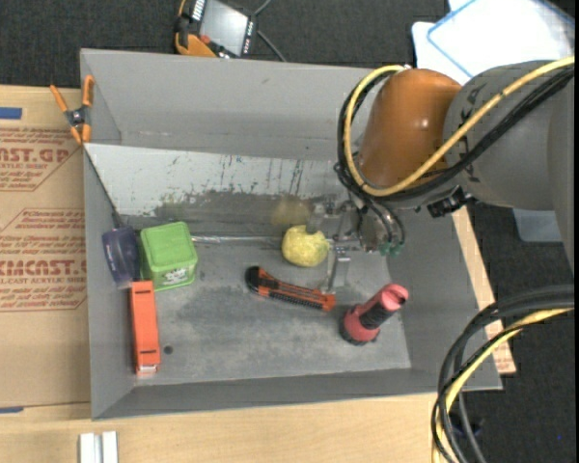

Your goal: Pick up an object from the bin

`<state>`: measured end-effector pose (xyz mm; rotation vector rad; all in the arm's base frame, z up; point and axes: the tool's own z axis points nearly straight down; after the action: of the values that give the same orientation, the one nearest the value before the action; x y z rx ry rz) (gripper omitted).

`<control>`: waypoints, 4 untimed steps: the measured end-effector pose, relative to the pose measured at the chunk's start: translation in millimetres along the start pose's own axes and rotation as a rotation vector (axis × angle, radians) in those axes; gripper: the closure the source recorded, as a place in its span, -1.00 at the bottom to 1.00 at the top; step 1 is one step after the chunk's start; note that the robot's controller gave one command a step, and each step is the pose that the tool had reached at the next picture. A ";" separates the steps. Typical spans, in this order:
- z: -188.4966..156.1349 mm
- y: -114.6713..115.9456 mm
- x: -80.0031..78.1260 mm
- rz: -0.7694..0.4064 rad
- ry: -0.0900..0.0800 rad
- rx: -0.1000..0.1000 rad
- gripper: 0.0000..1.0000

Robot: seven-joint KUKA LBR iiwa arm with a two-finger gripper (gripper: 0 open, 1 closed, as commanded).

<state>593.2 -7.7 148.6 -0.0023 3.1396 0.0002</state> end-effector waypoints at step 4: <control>61.8 12.6 -0.8 0.108 -0.053 -0.007 -1.00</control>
Offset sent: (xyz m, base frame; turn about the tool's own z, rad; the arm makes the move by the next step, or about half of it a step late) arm -0.0094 0.0152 -0.0484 0.0439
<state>594.1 4.9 86.9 0.1642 3.0824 0.0107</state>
